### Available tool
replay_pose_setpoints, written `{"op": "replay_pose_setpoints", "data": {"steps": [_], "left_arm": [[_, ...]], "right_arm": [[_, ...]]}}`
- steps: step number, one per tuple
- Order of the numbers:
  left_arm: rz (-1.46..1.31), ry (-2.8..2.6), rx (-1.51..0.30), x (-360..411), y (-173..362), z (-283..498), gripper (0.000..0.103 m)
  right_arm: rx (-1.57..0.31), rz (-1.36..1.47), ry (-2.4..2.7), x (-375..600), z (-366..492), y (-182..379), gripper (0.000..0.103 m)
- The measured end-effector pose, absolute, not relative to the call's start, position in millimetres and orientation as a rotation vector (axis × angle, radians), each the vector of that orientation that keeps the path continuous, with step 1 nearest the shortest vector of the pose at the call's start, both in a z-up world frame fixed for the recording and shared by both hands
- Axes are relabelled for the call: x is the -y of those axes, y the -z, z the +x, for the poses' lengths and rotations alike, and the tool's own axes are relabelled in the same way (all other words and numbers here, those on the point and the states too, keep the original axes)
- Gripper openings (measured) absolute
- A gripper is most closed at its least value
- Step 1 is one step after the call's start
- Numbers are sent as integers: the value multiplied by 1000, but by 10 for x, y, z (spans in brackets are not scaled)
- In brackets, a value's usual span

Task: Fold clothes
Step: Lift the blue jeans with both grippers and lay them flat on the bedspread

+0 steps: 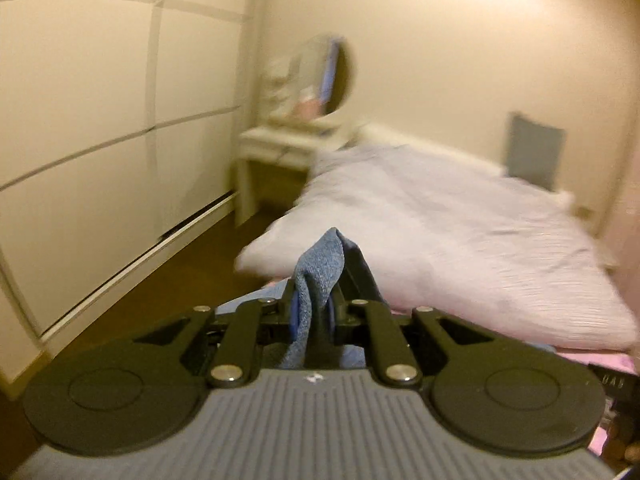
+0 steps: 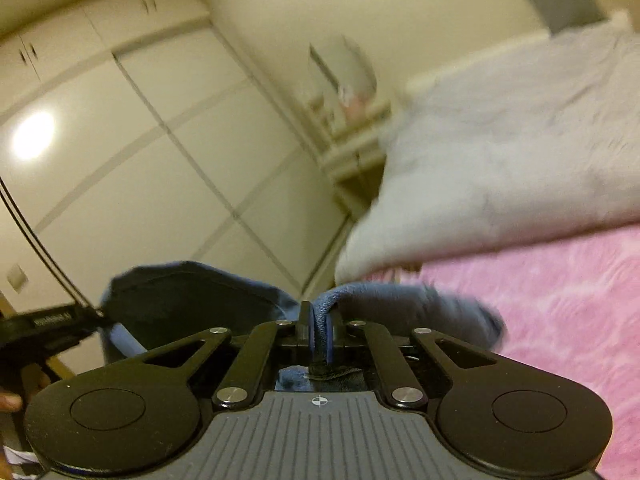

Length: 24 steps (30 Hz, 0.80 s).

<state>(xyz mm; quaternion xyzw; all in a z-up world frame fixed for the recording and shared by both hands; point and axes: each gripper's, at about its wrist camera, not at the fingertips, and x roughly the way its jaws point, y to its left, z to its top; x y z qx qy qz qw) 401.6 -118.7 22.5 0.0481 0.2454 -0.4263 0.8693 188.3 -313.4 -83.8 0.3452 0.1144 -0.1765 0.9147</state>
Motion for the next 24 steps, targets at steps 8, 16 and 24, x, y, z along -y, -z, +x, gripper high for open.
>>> {"op": "replay_pose_setpoints", "data": {"steps": [8, 16, 24], "left_arm": [[76, 1250, -435, 1555, -743, 2204, 10], [93, 1457, -534, 1866, -757, 779, 17], [411, 1286, -777, 1963, 345, 56, 33]], "right_arm": [[-47, 608, 550, 2786, -184, -4, 3], [-77, 553, 749, 2437, -1727, -299, 6], [-505, 770, 862, 2433, -2614, 422, 88]]}}
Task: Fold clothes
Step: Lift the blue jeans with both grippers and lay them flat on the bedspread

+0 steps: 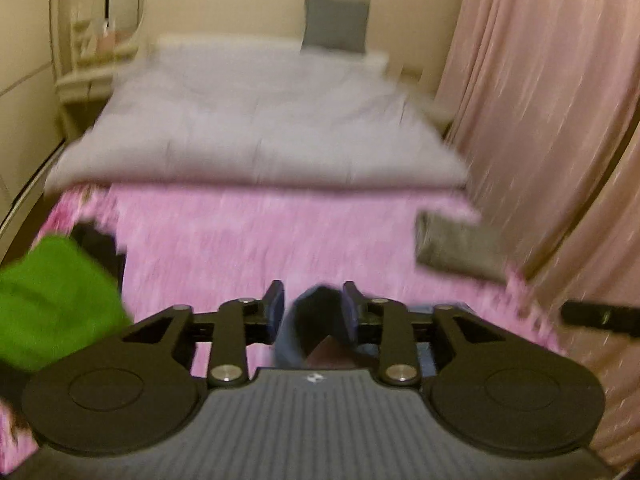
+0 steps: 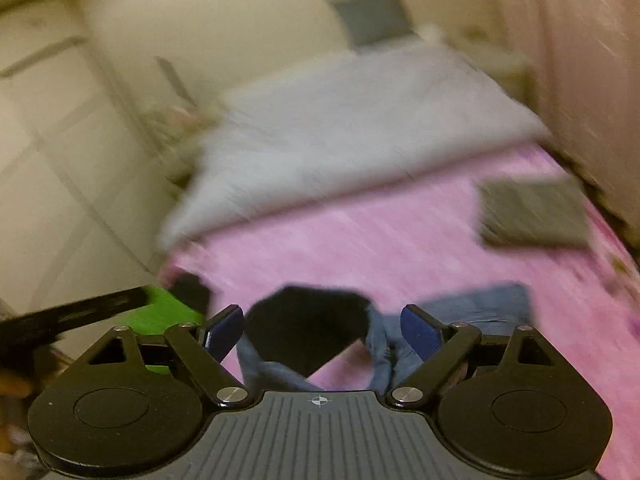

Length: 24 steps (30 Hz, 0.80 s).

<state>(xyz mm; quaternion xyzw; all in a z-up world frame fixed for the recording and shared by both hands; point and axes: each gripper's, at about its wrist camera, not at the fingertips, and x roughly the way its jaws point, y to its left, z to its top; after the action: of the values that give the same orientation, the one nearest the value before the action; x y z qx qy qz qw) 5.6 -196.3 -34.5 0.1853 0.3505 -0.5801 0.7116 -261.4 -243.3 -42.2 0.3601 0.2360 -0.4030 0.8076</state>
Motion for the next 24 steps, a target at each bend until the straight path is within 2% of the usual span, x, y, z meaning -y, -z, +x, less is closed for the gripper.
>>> {"op": "replay_pose_setpoints", "data": {"steps": [7, 11, 17, 24], "left_arm": [[569, 1259, -966, 1322, 972, -280, 33], [689, 1289, -973, 1186, 1164, -459, 34], [806, 1366, -890, 978, 1109, -485, 45], [827, 1396, -913, 681, 1122, -165, 46]], "right_arm": [[-724, 865, 1046, 2040, -3538, 1066, 88], [-760, 955, 1099, 1776, -3792, 1253, 88], [-827, 1061, 1114, 1375, -3436, 1472, 88], [-856, 1087, 1128, 844, -3018, 1608, 88]]}}
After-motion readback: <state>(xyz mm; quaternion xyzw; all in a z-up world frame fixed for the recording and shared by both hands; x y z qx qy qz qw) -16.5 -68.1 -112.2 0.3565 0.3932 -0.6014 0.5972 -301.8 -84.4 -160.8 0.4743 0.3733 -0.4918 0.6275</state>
